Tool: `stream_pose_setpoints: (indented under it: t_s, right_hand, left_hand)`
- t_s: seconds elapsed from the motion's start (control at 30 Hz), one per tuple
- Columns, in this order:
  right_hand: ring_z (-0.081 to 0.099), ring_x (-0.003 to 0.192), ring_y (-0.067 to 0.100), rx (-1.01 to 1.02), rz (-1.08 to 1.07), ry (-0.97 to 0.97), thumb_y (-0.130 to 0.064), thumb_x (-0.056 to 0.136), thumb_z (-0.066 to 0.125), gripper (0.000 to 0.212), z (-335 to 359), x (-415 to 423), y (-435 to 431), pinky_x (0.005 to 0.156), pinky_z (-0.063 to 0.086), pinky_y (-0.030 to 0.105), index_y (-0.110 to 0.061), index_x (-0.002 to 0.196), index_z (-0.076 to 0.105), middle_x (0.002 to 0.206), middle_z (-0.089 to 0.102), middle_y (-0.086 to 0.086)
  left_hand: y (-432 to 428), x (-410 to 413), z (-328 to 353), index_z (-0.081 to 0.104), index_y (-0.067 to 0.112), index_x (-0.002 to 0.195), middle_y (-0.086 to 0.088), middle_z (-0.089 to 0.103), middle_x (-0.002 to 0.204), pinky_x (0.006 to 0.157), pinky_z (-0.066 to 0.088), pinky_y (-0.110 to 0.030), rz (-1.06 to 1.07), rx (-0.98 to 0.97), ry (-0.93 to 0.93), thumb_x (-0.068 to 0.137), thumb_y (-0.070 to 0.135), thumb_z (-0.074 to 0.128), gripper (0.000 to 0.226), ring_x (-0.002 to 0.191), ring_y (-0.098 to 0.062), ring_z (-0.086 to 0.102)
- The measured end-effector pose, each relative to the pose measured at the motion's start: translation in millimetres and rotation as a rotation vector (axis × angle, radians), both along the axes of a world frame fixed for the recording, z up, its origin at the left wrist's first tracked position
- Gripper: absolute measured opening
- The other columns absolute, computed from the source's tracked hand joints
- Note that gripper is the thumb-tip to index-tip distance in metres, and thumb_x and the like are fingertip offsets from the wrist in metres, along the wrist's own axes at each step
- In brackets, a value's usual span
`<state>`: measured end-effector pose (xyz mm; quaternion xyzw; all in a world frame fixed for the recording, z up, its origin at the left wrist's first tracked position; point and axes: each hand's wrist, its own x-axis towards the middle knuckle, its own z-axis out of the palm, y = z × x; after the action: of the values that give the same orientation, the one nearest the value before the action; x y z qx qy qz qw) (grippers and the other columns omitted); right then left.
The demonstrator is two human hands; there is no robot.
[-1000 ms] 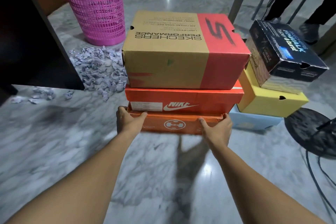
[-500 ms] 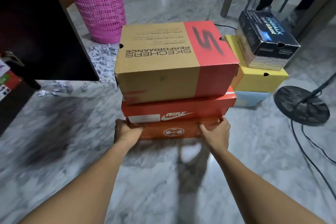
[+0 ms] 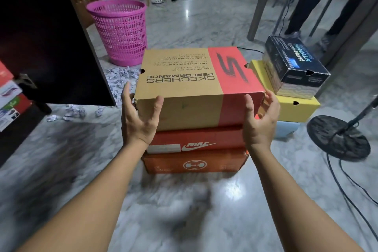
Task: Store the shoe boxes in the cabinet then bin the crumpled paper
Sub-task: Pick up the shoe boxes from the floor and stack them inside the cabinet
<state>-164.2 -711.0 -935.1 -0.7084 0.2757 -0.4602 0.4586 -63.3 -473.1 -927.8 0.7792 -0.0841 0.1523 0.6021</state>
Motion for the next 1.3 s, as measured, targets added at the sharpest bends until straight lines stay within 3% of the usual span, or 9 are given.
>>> stream_pose_setpoints:
  t_s: [0.07,0.23,0.37,0.63,0.83,0.93,1.03,1.17,1.3]
  right_hand:
    - [0.054,0.121,0.011,0.03,0.116,0.042,-0.073,0.076,0.059,0.076,17,9,-6,0.106,0.043,0.036,-0.025,0.134,0.05,0.128,0.057,-0.003]
    - [0.06,0.117,0.009,0.139,0.273,0.145,-0.069,0.067,0.07,0.071,37,21,-26,0.105,0.047,0.041,-0.036,0.128,0.055,0.124,0.066,-0.01]
    - [0.068,0.107,0.013,0.215,0.439,0.203,-0.062,0.066,0.078,0.05,44,29,-44,0.1,0.052,0.045,-0.049,0.113,0.065,0.108,0.075,-0.012]
    - [0.066,0.108,0.008,0.245,0.465,0.22,-0.056,0.068,0.074,0.063,54,43,-34,0.101,0.05,0.036,-0.036,0.126,0.063,0.11,0.072,-0.014]
    - [0.068,0.095,-0.001,0.221,0.684,0.208,-0.052,0.073,0.073,0.059,105,68,-9,0.089,0.054,0.03,-0.038,0.129,0.062,0.103,0.074,-0.015]
    - [0.072,0.095,0.007,0.225,0.841,0.198,-0.052,0.075,0.073,0.056,132,80,11,0.088,0.054,0.031,-0.036,0.128,0.062,0.1,0.077,-0.009]
    - [0.072,0.087,0.002,0.256,0.973,0.167,-0.031,0.087,0.074,0.034,157,88,37,0.078,0.052,0.019,-0.032,0.119,0.065,0.09,0.077,-0.013]
    - [0.072,0.094,0.007,0.292,1.152,0.152,-0.036,0.081,0.074,0.038,190,95,78,0.089,0.054,0.032,-0.029,0.118,0.068,0.097,0.078,-0.008]
    - [0.069,0.088,-0.005,0.291,1.333,0.111,-0.029,0.085,0.077,0.032,232,103,128,0.084,0.051,0.024,-0.034,0.114,0.065,0.1,0.075,-0.014]
  left_hand:
    - [-11,6,20,0.038,0.021,0.145,0.007,0.048,0.144,0.108,0.035,-0.022,0.067,0.005,-0.032,0.079,0.064,0.059,0.082,0.131,-0.006,0.045]
    - [-9,28,32,0.057,0.037,0.127,0.007,0.06,0.13,0.099,0.048,-0.035,0.046,0.004,0.166,0.08,0.052,0.065,0.05,0.116,-0.011,0.058]
    - [-1,39,40,0.042,0.036,0.144,0.011,0.048,0.143,0.102,0.037,-0.022,-0.097,0.014,0.274,0.087,0.043,0.066,0.063,0.125,-0.004,0.048]
    - [4,14,64,0.033,0.037,0.149,0.016,0.048,0.141,0.105,0.037,-0.026,-0.005,0.05,0.336,0.088,0.043,0.067,0.07,0.127,-0.004,0.046]
    - [38,-20,121,0.028,0.05,0.145,0.018,0.046,0.145,0.109,0.039,-0.039,0.199,0.062,0.381,0.069,0.07,0.062,0.086,0.131,-0.007,0.045]
    - [54,-44,154,0.028,0.042,0.15,0.017,0.042,0.147,0.101,0.034,-0.027,0.333,0.041,0.337,0.084,0.055,0.066,0.076,0.127,-0.001,0.04]
    - [68,-72,182,0.029,0.038,0.15,0.016,0.041,0.143,0.097,0.031,-0.023,0.467,0.031,0.319,0.09,0.044,0.063,0.069,0.122,0.0,0.037]
    - [98,-114,219,0.028,0.049,0.147,0.019,0.041,0.144,0.106,0.038,-0.033,0.616,-0.001,0.321,0.085,0.055,0.065,0.072,0.127,-0.006,0.042]
    - [132,-146,262,0.03,0.049,0.146,0.023,0.048,0.133,0.1,0.039,-0.027,0.73,-0.062,0.243,0.083,0.053,0.069,0.074,0.122,-0.003,0.048]
